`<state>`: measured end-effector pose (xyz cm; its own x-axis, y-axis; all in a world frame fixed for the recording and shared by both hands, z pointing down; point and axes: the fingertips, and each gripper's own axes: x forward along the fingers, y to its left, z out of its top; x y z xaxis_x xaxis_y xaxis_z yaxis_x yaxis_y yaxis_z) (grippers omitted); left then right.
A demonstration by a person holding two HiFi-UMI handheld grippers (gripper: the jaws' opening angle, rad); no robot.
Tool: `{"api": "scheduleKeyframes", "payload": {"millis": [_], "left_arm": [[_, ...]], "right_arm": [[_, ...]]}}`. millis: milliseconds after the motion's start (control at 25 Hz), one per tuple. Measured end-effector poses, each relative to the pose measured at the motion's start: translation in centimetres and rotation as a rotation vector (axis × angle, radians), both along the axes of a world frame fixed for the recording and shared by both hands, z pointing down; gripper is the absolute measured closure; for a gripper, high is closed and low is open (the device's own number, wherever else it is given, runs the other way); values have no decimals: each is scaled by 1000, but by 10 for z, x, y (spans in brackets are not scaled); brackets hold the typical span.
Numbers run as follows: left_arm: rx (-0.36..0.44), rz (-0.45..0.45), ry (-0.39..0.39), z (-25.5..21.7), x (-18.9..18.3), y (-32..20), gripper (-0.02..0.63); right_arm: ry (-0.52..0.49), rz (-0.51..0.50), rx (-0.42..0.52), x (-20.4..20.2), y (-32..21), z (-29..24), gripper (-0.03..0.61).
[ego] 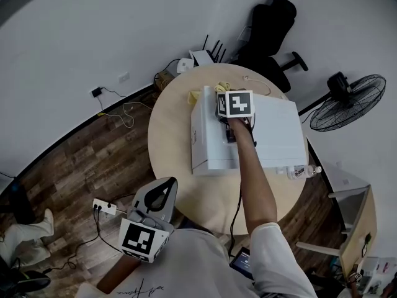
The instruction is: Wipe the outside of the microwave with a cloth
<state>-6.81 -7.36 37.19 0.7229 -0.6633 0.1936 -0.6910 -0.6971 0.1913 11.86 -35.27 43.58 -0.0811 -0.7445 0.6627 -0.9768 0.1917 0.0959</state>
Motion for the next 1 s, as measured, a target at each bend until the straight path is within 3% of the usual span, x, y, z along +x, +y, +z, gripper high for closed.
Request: {"api": "scheduleKeyframes", "payload": {"millis": [320, 560, 680, 840, 1000], "left_arm": [[11, -37, 1, -5, -8, 5, 624], [5, -50, 11, -8, -10, 10, 624], [3, -45, 5, -8, -6, 9, 624], [24, -44, -2, -11, 5, 13, 624], [23, -8, 5, -12, 21, 14, 624]], "right_arm": [[-70, -104, -11, -46, 2, -2, 453], [-149, -158, 15, -59, 11, -14, 453], [-176, -163, 29, -53, 15, -23, 453], [-110, -157, 48, -30, 26, -31, 453], [-114, -119, 67, 0, 34, -38, 453]]}}
